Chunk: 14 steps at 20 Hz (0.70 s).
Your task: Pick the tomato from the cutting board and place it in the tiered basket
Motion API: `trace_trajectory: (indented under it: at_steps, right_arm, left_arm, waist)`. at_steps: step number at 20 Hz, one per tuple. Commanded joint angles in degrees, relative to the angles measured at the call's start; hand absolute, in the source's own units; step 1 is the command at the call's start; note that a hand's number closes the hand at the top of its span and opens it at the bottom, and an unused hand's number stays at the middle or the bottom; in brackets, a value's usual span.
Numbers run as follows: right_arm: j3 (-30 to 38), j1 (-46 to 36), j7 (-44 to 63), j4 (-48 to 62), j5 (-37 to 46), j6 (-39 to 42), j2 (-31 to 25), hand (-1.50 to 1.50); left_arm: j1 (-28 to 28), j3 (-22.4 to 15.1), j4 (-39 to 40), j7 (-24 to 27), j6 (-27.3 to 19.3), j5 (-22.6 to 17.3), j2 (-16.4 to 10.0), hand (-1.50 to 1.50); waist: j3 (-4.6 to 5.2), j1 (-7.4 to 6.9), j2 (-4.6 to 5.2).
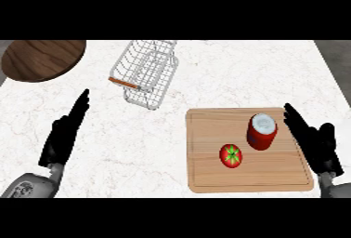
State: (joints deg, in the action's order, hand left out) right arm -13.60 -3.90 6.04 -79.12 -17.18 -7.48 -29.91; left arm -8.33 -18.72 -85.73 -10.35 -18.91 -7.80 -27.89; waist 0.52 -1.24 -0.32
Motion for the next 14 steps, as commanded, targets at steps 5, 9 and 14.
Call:
trace_trajectory:
  at_steps: [5,9,14]
  right_arm:
    - [-13.83,-13.02,-9.28,-16.50,-4.91,18.58,11.25,1.50]
    - [-13.77,-14.54,-0.75,-13.25,11.75,-4.35,15.47,1.50]
    - [-13.85,-15.09,-7.51,-12.41,10.26,3.09,19.13,-1.50]
  left_arm:
    - [-5.52,-1.92,-4.16,6.96,2.16,4.67,-1.54,0.00]
    - [-2.62,-2.92,-5.52,12.36,1.78,7.32,-1.58,0.00]
    - [1.54,-0.30,-5.23,16.15,3.39,8.47,-0.68,0.00]
  waist:
    - [-0.76,-3.87,-0.66]
    - [-0.40,0.25,0.05]
    - [-0.50,0.96,0.27]
